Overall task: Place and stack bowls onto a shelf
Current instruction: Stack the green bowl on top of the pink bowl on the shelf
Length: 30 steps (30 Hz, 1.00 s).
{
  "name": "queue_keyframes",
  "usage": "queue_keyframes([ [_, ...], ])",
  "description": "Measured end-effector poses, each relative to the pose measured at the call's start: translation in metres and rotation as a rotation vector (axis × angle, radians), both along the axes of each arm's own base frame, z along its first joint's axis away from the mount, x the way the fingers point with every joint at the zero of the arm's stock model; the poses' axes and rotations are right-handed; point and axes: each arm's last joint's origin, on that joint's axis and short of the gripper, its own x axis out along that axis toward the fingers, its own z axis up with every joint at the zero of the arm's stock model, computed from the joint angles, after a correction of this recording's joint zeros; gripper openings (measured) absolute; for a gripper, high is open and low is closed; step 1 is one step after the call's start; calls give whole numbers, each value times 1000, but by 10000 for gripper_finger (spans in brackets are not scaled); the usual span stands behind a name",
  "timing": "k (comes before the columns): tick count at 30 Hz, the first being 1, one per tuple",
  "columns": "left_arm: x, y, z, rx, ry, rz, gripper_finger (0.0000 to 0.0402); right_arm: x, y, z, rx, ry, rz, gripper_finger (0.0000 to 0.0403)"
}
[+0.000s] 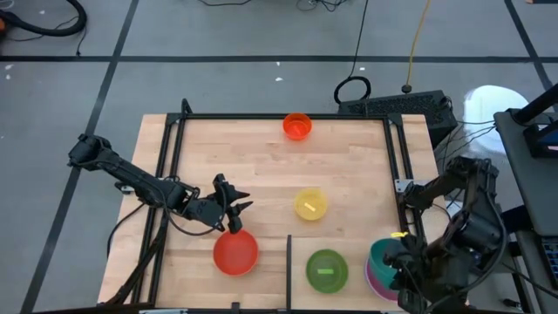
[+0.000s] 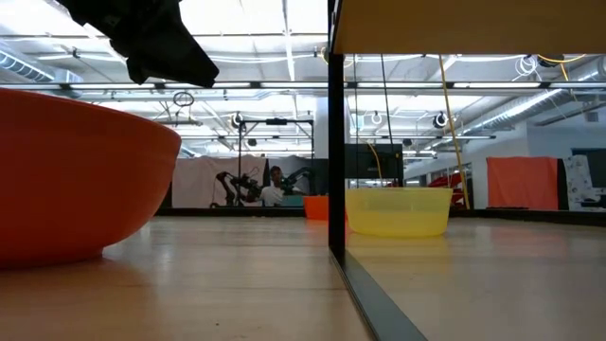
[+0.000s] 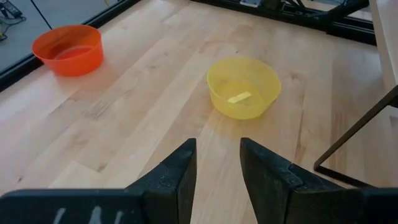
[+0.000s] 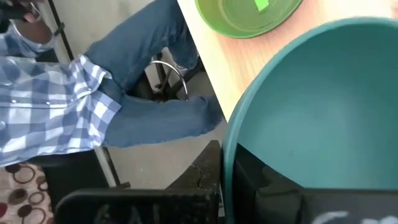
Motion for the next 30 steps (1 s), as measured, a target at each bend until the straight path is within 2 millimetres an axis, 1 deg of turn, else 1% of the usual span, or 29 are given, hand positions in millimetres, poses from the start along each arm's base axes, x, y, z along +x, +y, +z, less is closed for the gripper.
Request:
queue_keyframes([
  [12, 0, 0, 0, 6, 5, -10, 127, 3, 5, -3, -9, -12, 26, 12],
  [14, 0, 0, 0, 8, 6, -12, 127, 3, 5, -3, -10, -12, 26, 24],
  [20, 0, 0, 0, 11, 8, -16, 127, 4, 6, -2, 17, -13, 8, 82],
  [23, 0, 0, 0, 11, 8, -16, 127, 6, 10, 2, 71, -36, 24, 95],
  [26, 0, 0, 0, 11, 9, -16, 127, 7, 14, 5, 99, -86, 34, 93],
  [30, 1, -1, -4, 17, 22, -17, 127, 9, 17, 0, 78, -102, 19, 68],
])
